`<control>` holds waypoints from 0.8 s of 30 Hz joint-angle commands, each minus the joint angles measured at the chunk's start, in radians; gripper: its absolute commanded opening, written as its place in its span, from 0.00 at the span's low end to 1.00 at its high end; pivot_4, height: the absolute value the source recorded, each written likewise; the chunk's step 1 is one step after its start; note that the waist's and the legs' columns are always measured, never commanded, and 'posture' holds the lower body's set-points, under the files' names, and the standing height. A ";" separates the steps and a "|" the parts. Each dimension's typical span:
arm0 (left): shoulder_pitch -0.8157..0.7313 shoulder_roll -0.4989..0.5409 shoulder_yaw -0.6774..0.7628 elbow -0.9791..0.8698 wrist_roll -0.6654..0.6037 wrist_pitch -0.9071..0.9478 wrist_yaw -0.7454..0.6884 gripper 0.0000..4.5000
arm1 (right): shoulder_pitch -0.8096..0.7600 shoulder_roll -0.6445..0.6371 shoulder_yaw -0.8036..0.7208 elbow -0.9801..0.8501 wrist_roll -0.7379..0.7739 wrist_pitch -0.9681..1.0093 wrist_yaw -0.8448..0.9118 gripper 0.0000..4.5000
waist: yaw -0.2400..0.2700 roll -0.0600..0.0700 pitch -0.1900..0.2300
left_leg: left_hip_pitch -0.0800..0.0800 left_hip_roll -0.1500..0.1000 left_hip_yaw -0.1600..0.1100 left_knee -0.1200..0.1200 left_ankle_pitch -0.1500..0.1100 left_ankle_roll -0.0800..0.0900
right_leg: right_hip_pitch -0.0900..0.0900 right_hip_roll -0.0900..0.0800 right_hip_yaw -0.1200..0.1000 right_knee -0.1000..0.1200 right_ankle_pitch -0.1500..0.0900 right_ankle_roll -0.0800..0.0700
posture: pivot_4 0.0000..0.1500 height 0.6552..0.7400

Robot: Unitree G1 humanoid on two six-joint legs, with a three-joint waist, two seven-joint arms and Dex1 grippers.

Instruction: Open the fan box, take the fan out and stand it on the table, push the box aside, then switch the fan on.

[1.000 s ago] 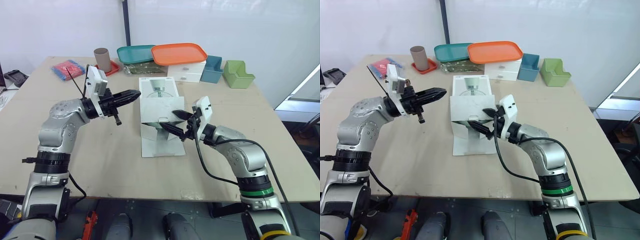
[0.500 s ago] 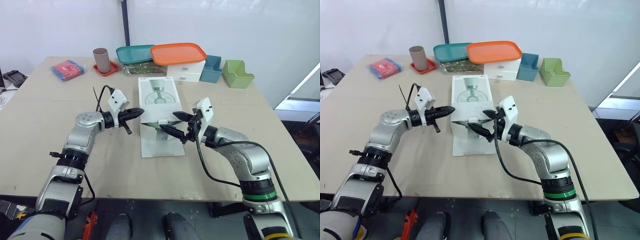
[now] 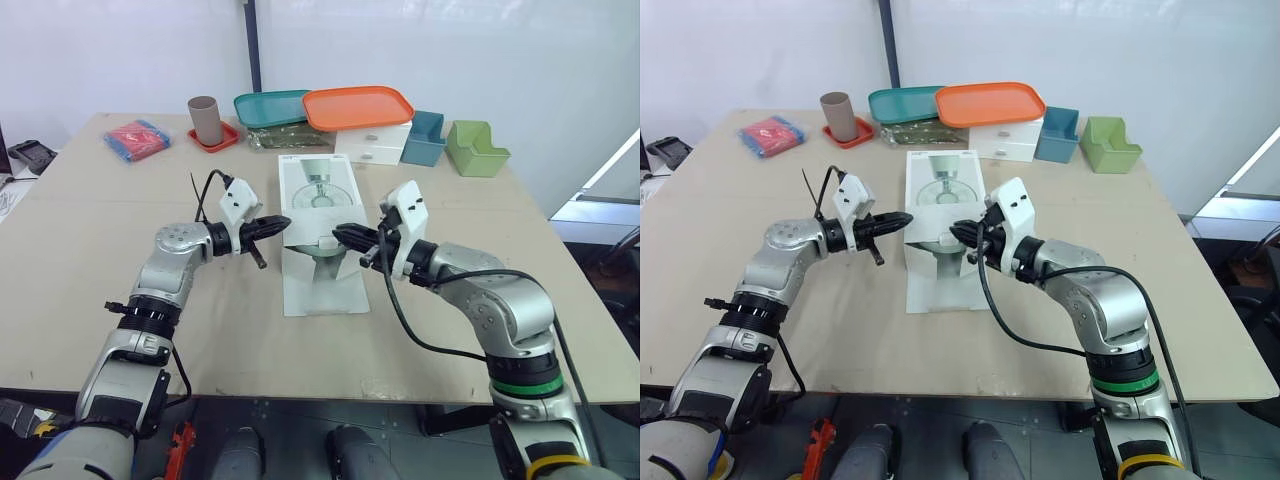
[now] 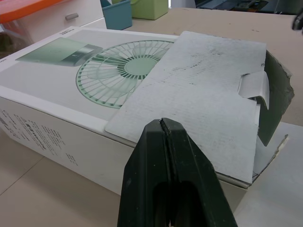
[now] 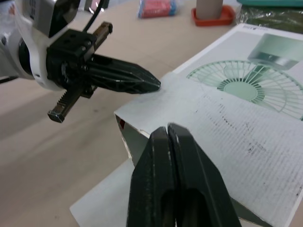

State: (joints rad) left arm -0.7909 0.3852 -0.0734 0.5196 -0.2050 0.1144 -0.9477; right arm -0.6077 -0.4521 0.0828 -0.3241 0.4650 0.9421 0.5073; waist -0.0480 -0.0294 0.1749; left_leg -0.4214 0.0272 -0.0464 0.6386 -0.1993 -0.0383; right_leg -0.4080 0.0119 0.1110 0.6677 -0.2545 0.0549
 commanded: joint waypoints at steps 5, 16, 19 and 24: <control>0.011 -0.008 0.005 -0.026 0.003 -0.007 -0.001 0.00 | -0.045 -0.057 0.041 -0.085 -0.037 0.110 -0.035 0.01 | 0.001 0.000 0.000 | 0.000 0.000 0.000 0.000 0.000 0.000 | 0.000 0.000 0.000 0.000 0.000 0.000 | 1.00 1.00; 0.019 -0.016 0.008 -0.029 0.007 -0.017 0.001 0.00 | -0.019 -0.144 0.104 -0.094 -0.109 0.131 -0.018 0.01 | 0.002 0.000 0.000 | -0.001 0.000 0.000 0.000 0.000 0.000 | 0.000 -0.001 0.000 0.000 0.000 0.000 | 1.00 1.00; 0.019 -0.017 0.008 -0.027 0.007 -0.018 -0.001 0.00 | -0.005 -0.182 0.103 -0.112 -0.113 0.135 -0.002 0.01 | 0.002 0.000 0.000 | -0.001 0.000 0.000 0.000 0.000 0.000 | 0.000 0.000 0.000 0.000 0.000 0.000 | 1.00 1.00; 0.019 -0.020 0.007 -0.028 0.005 -0.017 -0.004 0.00 | 0.012 -0.237 0.100 -0.129 -0.119 0.126 0.022 0.01 | 0.001 0.000 0.000 | 0.000 0.000 0.000 0.000 0.000 0.000 | 0.000 0.000 0.000 0.000 0.000 0.001 | 1.00 1.00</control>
State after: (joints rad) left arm -0.7757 0.3658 -0.0665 0.5077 -0.2034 0.1062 -0.9484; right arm -0.5985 -0.6698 0.2006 -0.4269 0.3583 1.0719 0.5235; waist -0.0471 -0.0294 0.1749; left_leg -0.4217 0.0270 -0.0464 0.6390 -0.1993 -0.0382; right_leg -0.4080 0.0117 0.1110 0.6674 -0.2548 0.0555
